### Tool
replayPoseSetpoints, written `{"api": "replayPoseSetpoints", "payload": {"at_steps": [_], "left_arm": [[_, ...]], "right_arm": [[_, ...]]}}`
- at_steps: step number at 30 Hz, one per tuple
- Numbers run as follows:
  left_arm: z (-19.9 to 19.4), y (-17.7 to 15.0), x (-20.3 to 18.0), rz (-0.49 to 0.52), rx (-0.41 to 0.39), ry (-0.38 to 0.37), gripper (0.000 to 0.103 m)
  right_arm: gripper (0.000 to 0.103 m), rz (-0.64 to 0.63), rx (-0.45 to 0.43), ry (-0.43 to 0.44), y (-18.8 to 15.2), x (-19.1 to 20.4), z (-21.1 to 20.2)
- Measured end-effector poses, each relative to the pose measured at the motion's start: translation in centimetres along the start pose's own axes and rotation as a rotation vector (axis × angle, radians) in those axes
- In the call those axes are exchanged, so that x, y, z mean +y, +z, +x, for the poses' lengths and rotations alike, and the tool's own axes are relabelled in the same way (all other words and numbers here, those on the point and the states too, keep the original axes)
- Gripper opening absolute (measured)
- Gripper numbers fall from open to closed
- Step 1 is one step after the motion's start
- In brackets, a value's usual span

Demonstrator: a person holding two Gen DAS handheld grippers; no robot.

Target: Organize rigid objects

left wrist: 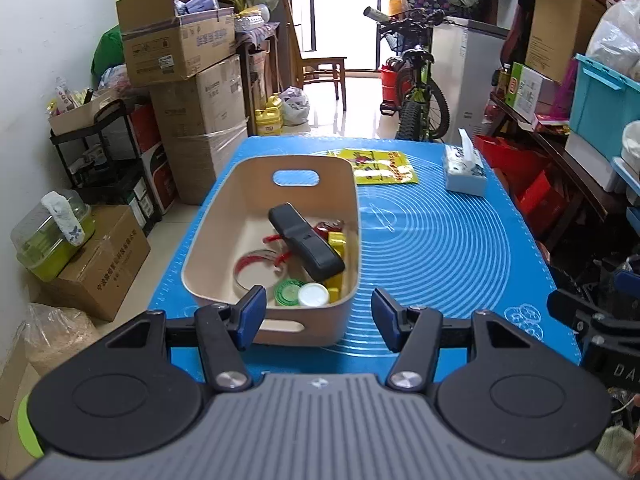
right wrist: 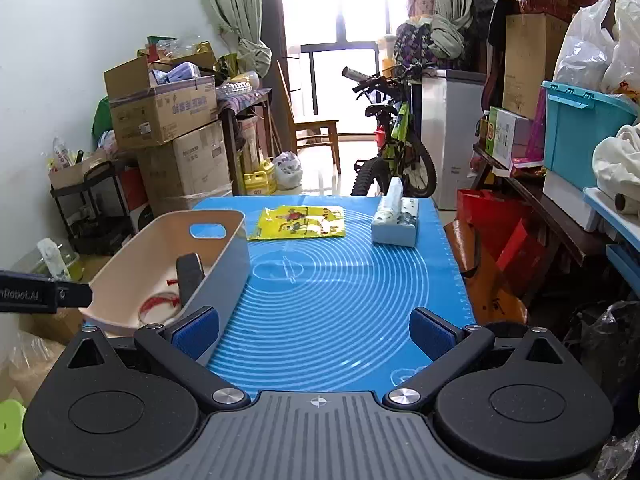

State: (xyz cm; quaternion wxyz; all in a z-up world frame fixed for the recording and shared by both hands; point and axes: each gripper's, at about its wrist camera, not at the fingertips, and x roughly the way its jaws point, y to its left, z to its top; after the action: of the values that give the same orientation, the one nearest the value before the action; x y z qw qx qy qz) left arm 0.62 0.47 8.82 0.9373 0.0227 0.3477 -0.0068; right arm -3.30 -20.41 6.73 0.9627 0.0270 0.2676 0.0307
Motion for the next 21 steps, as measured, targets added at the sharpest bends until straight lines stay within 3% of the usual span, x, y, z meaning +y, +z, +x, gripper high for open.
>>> {"api": "replayPoseSetpoints", "payload": {"at_steps": [4,9,21], "left_arm": [[0.3,-1.1,-1.1,0.019,0.013,-0.011,0.06],[0.3,-2.7,-2.5,0.07,-0.028,-0.009,0.06],[0.9,-5.7,-2.4,0.056,-0.038,-0.012,0.06]], "right_arm": [[0.101,0.007,-0.028,0.013,-1.6,-0.2,-0.7],[0.101,0.002,-0.086,0.024,-2.7,-0.1,-1.6],[0.101,-0.001,-0.044,0.056,-4.5,0.5,-0.8]]}}
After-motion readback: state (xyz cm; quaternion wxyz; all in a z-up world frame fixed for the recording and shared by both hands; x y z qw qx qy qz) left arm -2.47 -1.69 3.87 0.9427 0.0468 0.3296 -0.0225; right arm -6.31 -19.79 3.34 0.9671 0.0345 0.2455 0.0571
